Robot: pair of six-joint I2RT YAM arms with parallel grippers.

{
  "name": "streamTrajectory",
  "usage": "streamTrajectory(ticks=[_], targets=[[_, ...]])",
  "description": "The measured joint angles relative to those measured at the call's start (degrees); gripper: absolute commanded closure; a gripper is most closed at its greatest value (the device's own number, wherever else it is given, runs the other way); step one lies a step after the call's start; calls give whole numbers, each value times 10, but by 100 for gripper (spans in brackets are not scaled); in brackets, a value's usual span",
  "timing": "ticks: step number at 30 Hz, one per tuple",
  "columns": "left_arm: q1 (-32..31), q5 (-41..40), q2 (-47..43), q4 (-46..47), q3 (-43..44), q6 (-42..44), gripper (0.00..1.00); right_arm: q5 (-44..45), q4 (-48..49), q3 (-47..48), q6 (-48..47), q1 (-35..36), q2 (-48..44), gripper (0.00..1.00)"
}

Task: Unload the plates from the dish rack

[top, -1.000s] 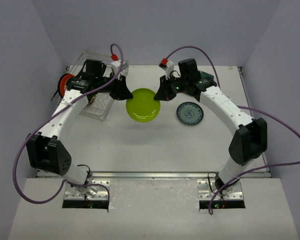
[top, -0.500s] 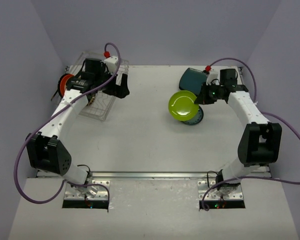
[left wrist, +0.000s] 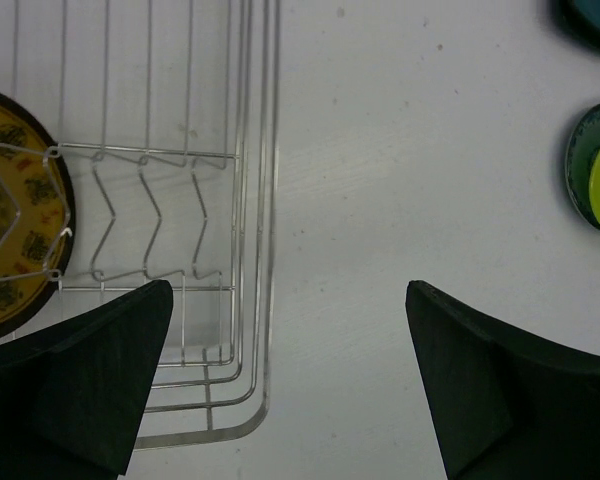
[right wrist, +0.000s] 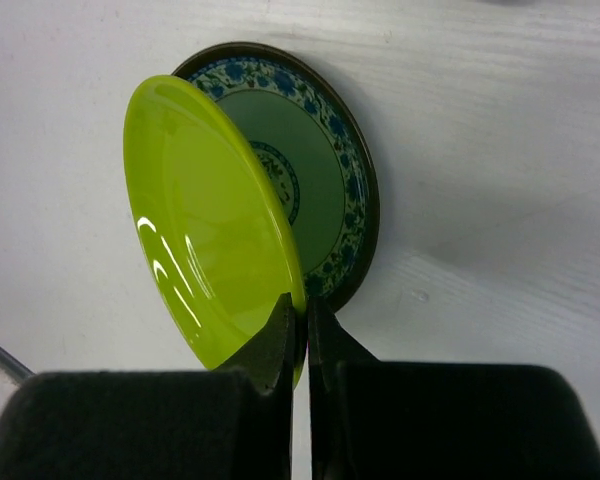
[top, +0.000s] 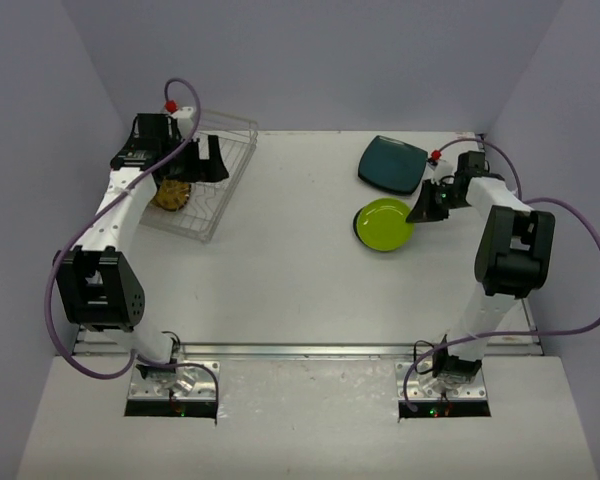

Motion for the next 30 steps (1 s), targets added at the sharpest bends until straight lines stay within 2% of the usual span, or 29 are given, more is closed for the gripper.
streamTrajectory(ticks=[1, 2, 3, 4, 6, 7, 16, 19, 20, 23, 26, 30], targets=[[13, 4, 2, 0, 2, -2, 0, -3, -1, 8, 0, 0, 7, 96], [24, 8, 3, 0, 2, -5, 0, -5, -2, 16, 0, 0, 13, 89], [31, 10, 3, -1, 3, -7, 0, -6, -4, 24, 2, 1, 19, 60], [35, 13, 3, -3, 3, -8, 0, -8, -7, 33, 3, 1, 24, 41], [35, 15, 3, -5, 4, -8, 0, -7, -13, 54, 3, 1, 37, 13], [35, 15, 3, -6, 5, -7, 0, -5, -15, 63, 4, 2, 42, 2], [43, -66, 4, -29, 71, 47, 1, 49, -34, 76, -2, 3, 15, 1], [45, -105, 8, -44, 109, 89, 20, 72, -27, 69, -16, 9, -34, 1], [45, -120, 13, -48, 121, 103, 31, 79, -25, 65, -21, 13, -55, 1], [45, -165, 31, -50, 138, 141, 49, 93, -13, 55, -36, 34, -116, 1], [45, -203, 52, -51, 136, 175, 57, 102, 11, 32, -51, 63, -164, 1], [47, -246, 90, -45, 138, 217, 56, 126, 22, -13, -72, 112, -209, 1]])
